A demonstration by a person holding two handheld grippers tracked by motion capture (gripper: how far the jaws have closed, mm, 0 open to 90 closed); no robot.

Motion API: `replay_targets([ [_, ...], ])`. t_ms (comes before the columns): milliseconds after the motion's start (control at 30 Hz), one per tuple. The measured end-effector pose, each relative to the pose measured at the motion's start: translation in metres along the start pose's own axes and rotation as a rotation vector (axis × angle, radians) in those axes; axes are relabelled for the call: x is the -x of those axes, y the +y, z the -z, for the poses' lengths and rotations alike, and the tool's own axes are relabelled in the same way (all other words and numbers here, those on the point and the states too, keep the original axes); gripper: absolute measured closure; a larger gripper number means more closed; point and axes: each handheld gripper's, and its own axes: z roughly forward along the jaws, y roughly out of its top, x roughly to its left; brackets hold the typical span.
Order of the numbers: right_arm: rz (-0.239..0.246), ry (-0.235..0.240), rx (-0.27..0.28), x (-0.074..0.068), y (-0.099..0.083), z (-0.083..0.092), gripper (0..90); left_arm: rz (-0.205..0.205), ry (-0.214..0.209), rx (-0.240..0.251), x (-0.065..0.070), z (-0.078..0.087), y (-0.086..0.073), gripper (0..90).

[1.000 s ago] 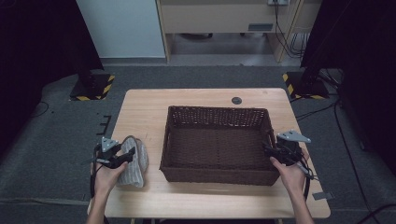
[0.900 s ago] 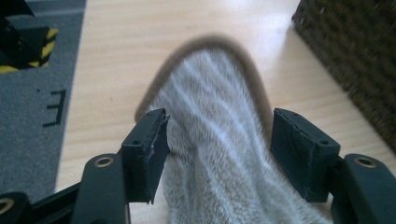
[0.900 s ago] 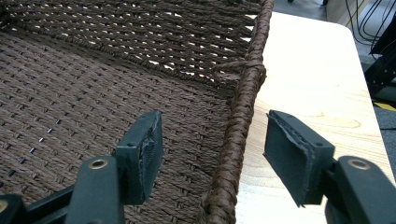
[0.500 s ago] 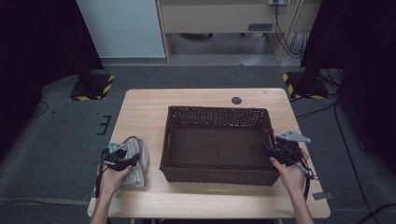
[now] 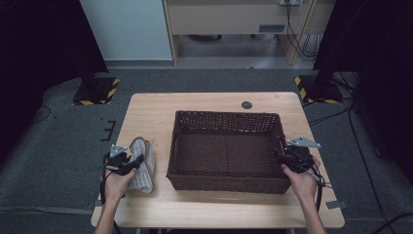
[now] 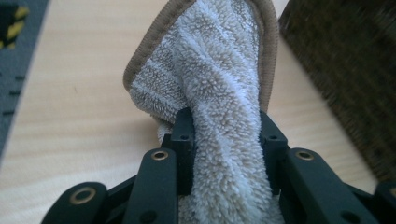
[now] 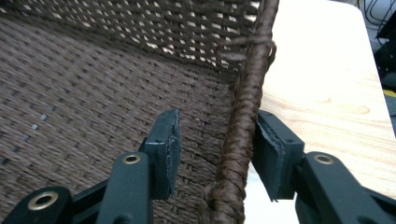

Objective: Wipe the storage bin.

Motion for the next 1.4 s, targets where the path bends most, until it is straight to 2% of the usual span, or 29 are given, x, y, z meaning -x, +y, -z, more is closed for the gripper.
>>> replay_targets([
  [100, -0.005, 0.016, -0.019, 0.001, -0.003, -0.005, 58.6, -0.001, -0.016, 0.049, 0.006, 0.007, 0.008, 66.3],
  [167, -0.004, 0.006, -0.02, 0.0, -0.003, -0.005, 61.3, -0.005, -0.031, 0.08, 0.012, 0.01, 0.013, 66.4],
  [333, 0.021, -0.016, -0.026, -0.001, -0.003, -0.004, 66.3, -0.04, -0.06, 0.12, 0.025, 0.015, 0.026, 66.4],
  [433, 0.014, -0.015, -0.03, 0.0, -0.003, -0.002, 68.3, -0.062, -0.07, 0.139, 0.031, 0.017, 0.033, 66.4],
  [633, 0.015, -0.007, -0.03, 0.004, -0.009, 0.006, 69.6, -0.068, -0.084, 0.201, 0.036, 0.019, 0.055, 66.4],
  [733, 0.018, -0.003, -0.028, 0.004, -0.011, 0.007, 68.4, -0.087, -0.086, 0.223, 0.041, 0.015, 0.066, 66.3],
  [867, 0.021, 0.005, -0.019, 0.005, -0.011, 0.006, 65.9, -0.095, -0.103, 0.24, 0.046, 0.002, 0.079, 66.3],
  [1067, 0.037, 0.009, -0.017, 0.006, -0.011, 0.005, 65.5, -0.094, -0.127, 0.233, 0.053, -0.035, 0.09, 66.3],
  [1233, 0.045, 0.004, -0.016, 0.006, -0.011, 0.005, 65.0, -0.109, -0.147, 0.196, 0.062, -0.065, 0.085, 66.3],
  [1300, 0.046, 0.002, -0.017, 0.005, -0.011, 0.004, 64.7, -0.117, -0.139, 0.187, 0.064, -0.073, 0.079, 66.6],
  [1400, 0.063, -0.005, -0.016, 0.004, -0.012, 0.004, 64.3, -0.074, -0.147, 0.188, 0.06, -0.08, 0.072, 66.7],
])
